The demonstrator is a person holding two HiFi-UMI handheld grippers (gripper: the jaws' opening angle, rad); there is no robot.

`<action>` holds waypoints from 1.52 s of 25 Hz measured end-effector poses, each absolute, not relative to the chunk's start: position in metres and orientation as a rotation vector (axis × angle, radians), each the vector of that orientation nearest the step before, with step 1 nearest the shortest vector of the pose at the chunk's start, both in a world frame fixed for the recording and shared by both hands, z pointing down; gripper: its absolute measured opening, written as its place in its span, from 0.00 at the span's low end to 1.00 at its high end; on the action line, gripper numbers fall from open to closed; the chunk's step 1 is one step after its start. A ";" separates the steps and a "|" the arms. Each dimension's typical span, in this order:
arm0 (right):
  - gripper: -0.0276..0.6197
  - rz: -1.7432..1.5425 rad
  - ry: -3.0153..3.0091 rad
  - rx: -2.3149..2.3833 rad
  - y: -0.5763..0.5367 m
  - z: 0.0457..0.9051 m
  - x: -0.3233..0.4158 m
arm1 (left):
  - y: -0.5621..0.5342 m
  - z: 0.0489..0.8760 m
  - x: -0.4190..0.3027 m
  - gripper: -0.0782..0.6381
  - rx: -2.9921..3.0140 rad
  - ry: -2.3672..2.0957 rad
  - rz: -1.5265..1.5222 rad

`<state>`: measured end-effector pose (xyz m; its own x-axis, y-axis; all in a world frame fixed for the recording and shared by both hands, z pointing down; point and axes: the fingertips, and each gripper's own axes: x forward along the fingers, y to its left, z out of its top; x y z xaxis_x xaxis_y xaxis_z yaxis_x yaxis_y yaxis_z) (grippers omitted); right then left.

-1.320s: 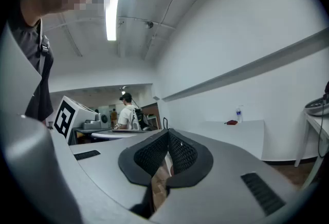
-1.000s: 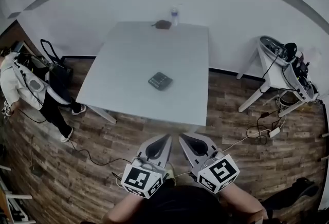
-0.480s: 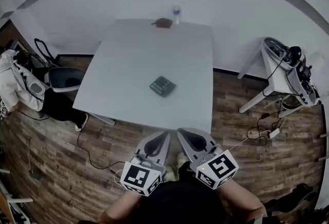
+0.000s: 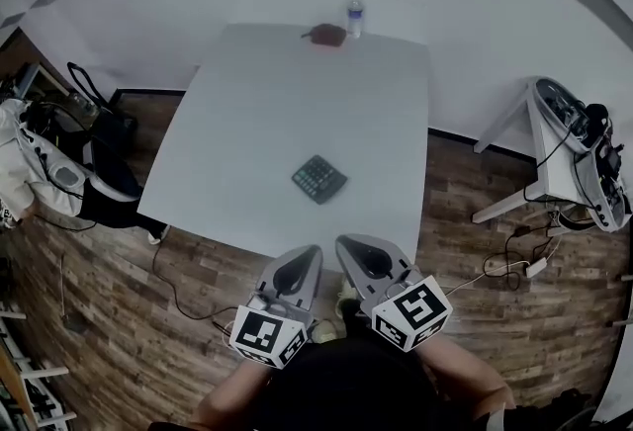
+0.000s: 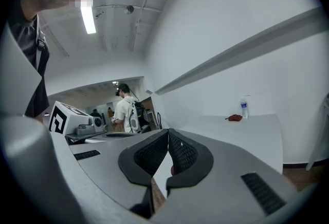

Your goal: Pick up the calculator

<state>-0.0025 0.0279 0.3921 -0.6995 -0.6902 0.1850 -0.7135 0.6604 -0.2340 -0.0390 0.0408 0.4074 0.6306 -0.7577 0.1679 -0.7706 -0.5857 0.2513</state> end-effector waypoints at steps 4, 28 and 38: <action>0.06 0.512 -2.771 1.144 -0.016 0.414 0.011 | 0.002 0.414 -0.031 0.11 2.538 -1.258 0.074; 0.20 1.740 -2.135 1.163 -0.103 0.678 0.023 | -0.095 0.467 -0.061 0.11 2.414 -1.257 0.150; 0.23 2.014 -1.902 1.228 -0.114 0.727 0.017 | -0.116 0.479 -0.087 0.11 2.373 -1.238 0.164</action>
<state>0.0171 -0.1145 0.7270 -0.6665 -0.4333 0.6067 -0.5810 -0.2081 -0.7869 -0.0874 -0.1157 0.4790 0.5890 -0.7473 0.3077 -0.8016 -0.4919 0.3399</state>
